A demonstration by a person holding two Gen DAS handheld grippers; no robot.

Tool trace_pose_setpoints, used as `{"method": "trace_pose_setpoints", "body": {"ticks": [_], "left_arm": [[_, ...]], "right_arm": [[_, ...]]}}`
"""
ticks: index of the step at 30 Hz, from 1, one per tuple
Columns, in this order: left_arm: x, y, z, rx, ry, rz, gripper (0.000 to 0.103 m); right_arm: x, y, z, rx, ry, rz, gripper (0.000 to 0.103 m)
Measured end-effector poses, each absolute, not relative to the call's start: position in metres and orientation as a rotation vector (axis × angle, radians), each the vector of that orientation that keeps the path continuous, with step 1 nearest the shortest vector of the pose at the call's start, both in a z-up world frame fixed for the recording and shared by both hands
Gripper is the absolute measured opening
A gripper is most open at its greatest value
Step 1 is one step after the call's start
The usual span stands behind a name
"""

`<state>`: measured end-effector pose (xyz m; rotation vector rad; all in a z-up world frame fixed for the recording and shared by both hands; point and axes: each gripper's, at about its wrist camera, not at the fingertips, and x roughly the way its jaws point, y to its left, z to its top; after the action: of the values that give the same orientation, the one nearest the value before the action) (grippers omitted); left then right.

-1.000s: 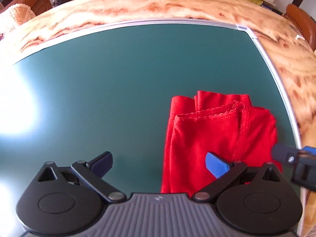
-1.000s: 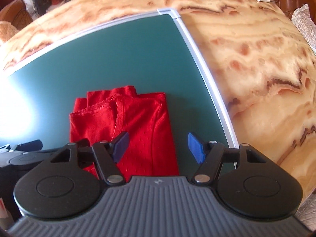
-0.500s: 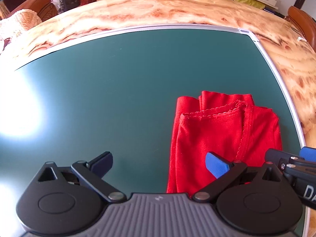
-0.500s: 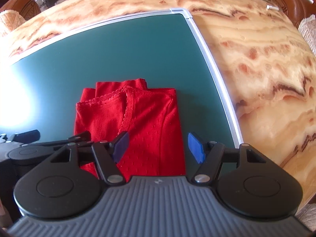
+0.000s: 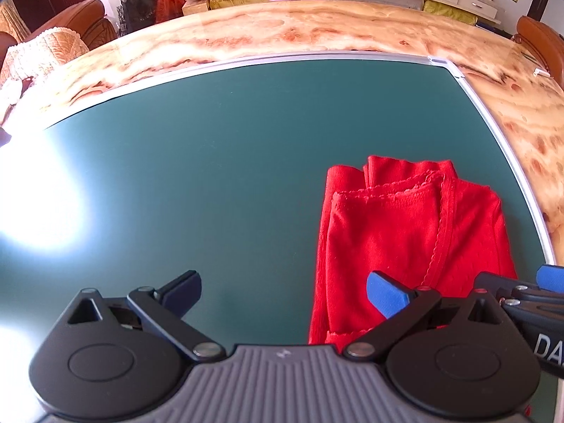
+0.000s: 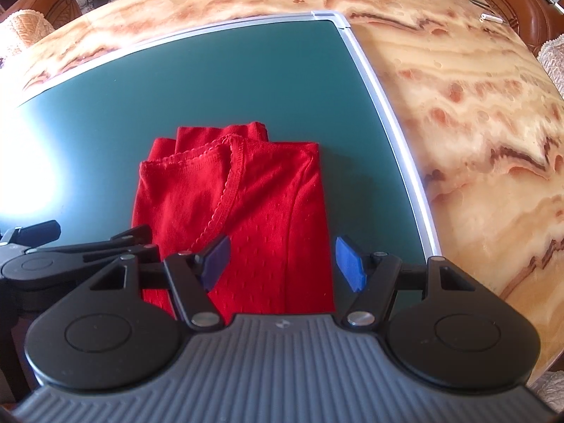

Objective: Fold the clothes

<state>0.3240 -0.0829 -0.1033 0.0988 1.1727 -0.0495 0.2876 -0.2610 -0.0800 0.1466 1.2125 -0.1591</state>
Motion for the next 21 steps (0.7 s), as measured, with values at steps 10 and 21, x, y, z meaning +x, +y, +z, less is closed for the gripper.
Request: {"method": "trace_pose_setpoints", "body": {"ticks": [10, 21], "left_arm": [[0.313, -0.079, -0.100, 0.104, 1.144, -0.027, 0.103], [0.306, -0.077, -0.097, 0.117, 1.112, -0.015, 0.103]], "right_arm": [[0.278, -0.253, -0.083, 0.125, 1.203, -0.149, 0.074], [0.273, -0.250, -0.082, 0.111, 1.197, -0.155, 0.074]]}}
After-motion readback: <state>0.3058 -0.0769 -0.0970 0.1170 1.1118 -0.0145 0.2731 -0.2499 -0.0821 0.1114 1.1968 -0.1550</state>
